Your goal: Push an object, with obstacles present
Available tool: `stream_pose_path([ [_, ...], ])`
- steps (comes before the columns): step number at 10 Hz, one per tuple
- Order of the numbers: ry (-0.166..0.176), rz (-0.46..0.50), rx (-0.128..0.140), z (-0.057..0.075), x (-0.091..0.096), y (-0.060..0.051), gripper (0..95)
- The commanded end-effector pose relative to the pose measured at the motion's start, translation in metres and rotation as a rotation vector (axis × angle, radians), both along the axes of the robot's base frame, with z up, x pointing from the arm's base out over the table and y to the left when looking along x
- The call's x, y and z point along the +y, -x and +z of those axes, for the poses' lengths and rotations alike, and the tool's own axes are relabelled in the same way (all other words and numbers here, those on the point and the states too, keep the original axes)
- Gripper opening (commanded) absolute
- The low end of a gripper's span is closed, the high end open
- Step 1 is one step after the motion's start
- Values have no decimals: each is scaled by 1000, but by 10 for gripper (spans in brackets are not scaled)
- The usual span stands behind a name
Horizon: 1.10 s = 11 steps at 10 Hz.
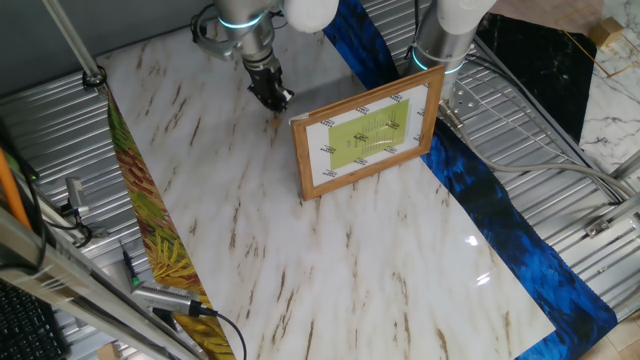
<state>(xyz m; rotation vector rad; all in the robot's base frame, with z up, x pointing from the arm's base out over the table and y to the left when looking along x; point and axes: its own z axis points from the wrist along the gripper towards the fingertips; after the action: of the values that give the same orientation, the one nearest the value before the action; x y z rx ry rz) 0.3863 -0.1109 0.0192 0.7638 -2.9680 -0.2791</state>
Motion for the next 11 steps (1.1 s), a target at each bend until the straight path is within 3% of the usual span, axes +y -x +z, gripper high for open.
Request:
stream_pose_path([
  [1, 0, 0, 0, 0, 2, -3, 0],
  [11, 2, 3, 1, 2, 12, -26, 0],
])
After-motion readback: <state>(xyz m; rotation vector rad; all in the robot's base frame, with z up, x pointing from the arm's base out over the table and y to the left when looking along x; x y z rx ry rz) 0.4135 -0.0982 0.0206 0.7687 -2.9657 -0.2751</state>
